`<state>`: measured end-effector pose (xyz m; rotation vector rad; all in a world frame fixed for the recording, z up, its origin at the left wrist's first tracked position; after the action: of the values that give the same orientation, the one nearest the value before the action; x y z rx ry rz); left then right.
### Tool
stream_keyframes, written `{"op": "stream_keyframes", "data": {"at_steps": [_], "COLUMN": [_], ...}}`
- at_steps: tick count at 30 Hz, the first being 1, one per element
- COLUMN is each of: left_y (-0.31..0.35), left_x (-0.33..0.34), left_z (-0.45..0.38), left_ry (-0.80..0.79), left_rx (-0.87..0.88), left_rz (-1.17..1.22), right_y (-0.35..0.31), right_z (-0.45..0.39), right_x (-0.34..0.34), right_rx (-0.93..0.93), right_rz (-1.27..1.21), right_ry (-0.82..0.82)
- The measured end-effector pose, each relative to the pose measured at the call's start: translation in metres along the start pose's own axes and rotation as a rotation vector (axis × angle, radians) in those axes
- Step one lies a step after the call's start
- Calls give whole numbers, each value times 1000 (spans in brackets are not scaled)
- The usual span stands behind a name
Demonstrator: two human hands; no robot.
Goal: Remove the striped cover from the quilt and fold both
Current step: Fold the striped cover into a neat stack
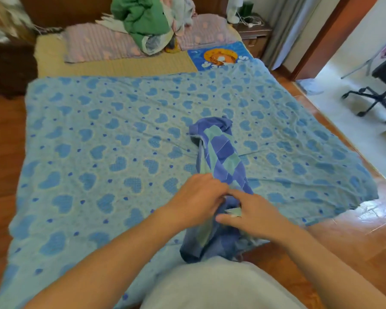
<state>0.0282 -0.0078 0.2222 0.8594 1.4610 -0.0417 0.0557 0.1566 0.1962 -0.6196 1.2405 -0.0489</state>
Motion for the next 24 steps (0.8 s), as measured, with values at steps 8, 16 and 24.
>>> {"op": "stream_keyframes", "data": {"at_steps": [8,16,24], "left_y": [-17,-18,-1], "left_x": [28,46,35], "left_z": [19,71,53], "left_ry": [167,113,9], "left_rx": [-643,-1183,-1190], "left_rz": [641,1402,1454], "right_y": [0,-5,-20], "right_z": [-5,-1,-1], "right_x": [8,23,31], "right_rx": [170,314,31], "right_rz": [-313,-740,-196], "right_ry": [164,239,160]}}
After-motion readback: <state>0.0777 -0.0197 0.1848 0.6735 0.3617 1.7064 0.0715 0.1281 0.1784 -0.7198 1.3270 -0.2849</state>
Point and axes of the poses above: each hand's wrist, its own z-axis away from the middle knuckle, its own x-axis out of the palm, y = z × x, the point moved 4 cm from there along -z, towards the middle knuckle, and after that the axes turned 11 degrees about -x, right-handed, at the moved point
